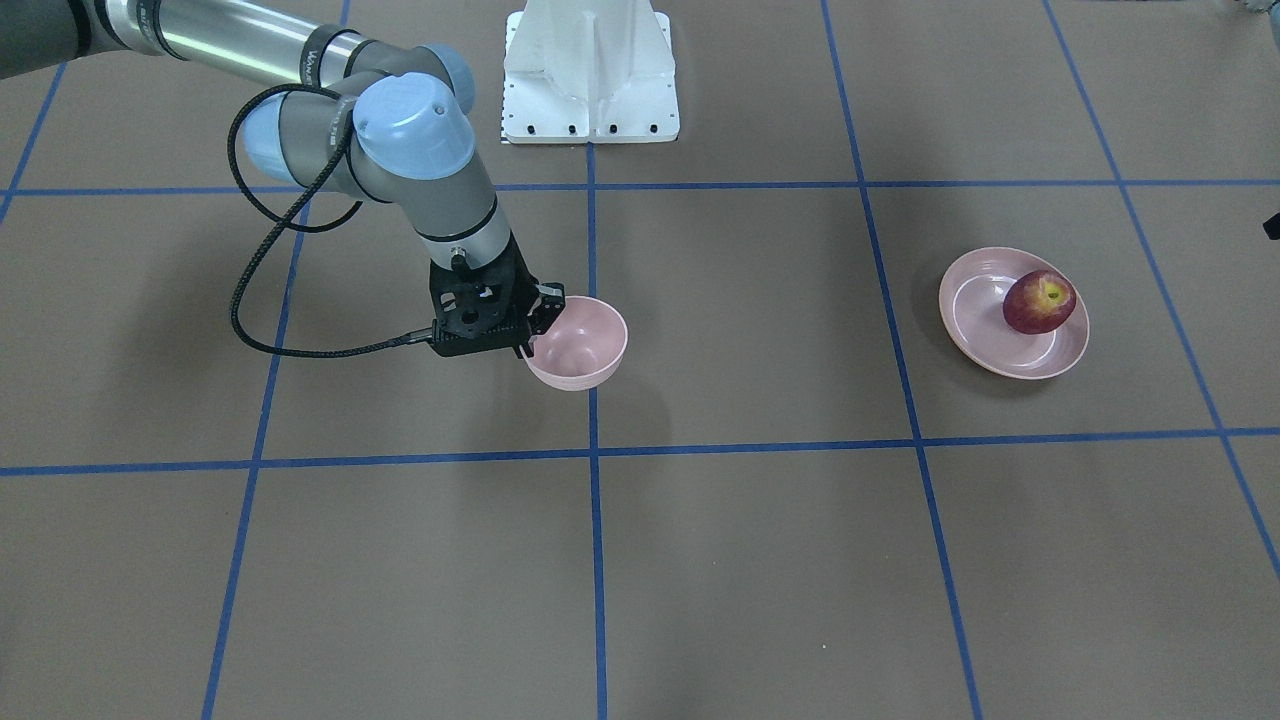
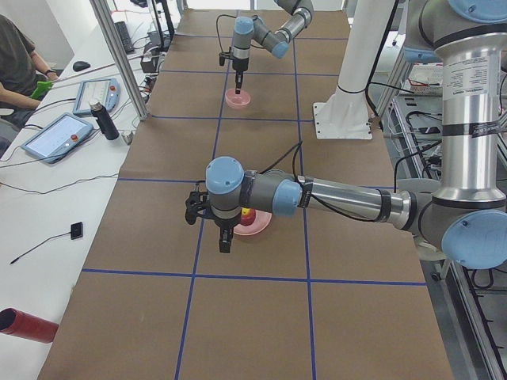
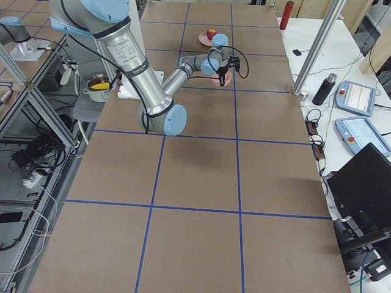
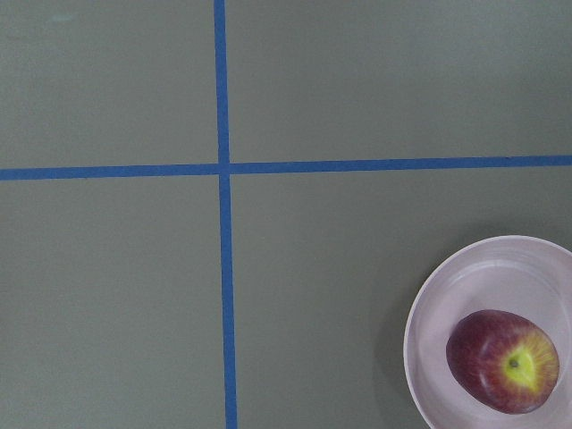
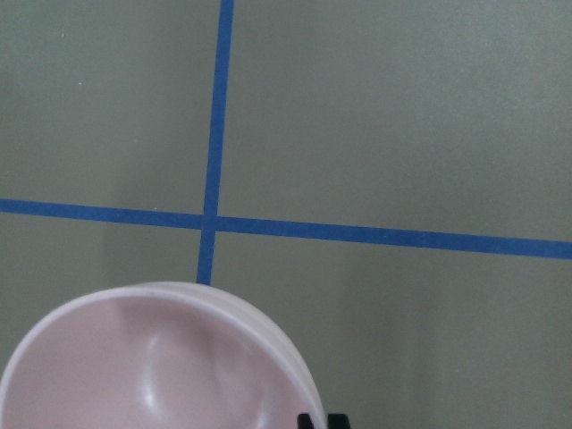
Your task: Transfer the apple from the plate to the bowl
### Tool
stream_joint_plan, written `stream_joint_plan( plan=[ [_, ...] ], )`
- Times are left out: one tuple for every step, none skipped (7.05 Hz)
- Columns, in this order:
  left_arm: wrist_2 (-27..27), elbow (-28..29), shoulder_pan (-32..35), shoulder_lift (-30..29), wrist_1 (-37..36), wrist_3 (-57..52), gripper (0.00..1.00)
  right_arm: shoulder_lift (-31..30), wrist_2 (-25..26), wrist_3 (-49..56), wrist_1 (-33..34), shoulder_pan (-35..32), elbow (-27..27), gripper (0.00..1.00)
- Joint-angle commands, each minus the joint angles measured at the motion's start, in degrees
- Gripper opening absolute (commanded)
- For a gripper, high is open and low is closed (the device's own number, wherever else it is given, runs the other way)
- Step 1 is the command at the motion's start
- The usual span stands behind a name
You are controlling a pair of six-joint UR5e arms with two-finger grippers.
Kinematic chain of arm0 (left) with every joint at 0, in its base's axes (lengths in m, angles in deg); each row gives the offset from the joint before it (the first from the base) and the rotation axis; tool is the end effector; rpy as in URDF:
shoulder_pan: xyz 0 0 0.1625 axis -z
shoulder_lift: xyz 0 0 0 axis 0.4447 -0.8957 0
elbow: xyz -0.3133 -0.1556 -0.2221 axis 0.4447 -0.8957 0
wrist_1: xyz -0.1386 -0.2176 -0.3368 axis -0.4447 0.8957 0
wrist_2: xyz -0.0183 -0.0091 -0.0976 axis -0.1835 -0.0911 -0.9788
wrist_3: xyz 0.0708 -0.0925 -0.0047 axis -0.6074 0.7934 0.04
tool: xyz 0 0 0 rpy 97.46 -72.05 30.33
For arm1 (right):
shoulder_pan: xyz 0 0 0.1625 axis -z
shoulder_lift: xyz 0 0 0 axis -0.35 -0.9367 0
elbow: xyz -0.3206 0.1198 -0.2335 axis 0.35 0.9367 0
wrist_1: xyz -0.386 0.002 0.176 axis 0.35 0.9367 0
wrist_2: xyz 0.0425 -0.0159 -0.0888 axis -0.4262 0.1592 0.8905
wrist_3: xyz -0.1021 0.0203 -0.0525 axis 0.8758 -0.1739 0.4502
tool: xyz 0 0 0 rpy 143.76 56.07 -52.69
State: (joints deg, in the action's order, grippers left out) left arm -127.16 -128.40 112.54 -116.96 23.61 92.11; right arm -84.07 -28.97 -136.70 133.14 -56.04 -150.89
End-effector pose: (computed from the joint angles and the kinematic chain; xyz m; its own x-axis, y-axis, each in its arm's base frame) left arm -0.0143 -0.4734 0.5719 0.6554 0.0408 -0.7542 0.0288 0.9965 0.0789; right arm -0.5319 -0.4932 0.2068 0.6033 -0.0694 0.7945 -0.0649 0.9886 0.1356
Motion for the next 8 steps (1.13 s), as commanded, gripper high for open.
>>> stream_joint_plan(
  plan=[
    [0.0, -0.1, 0.0, 0.0, 0.0, 0.0, 0.98, 1.6, 0.1, -4.1, 0.5, 0.8, 2.1, 0.00],
    [0.0, -0.2, 0.0, 0.0, 0.0, 0.0, 0.98, 4.3, 0.1, -5.2, 0.1, 1.6, 5.1, 0.00],
    [0.0, -0.2, 0.0, 0.0, 0.0, 0.0, 0.98, 4.5, 0.0, -5.2, -0.1, 1.6, 5.3, 0.00],
    [0.0, -0.2, 0.0, 0.0, 0.0, 0.0, 0.98, 4.2, -1.3, -5.8, -0.1, 1.6, 5.6, 0.00],
    [0.0, -0.2, 0.0, 0.0, 0.0, 0.0, 0.98, 3.7, -3.0, -6.4, 0.0, 1.6, 5.9, 0.00],
    [0.0, -0.2, 0.0, 0.0, 0.0, 0.0, 0.98, 2.6, -3.5, -7.5, -0.2, 1.6, 5.9, 0.00],
    [0.0, -0.1, -0.6, -0.4, 0.0, 1.8, 0.98, 1.5, -3.6, -7.3, -0.4, 1.6, 5.8, 0.00],
    [0.3, -0.1, -5.2, -1.7, 0.9, 9.4, 0.98, 0.9, -3.8, -6.8, -0.4, 1.6, 5.8, 0.00]
  ],
)
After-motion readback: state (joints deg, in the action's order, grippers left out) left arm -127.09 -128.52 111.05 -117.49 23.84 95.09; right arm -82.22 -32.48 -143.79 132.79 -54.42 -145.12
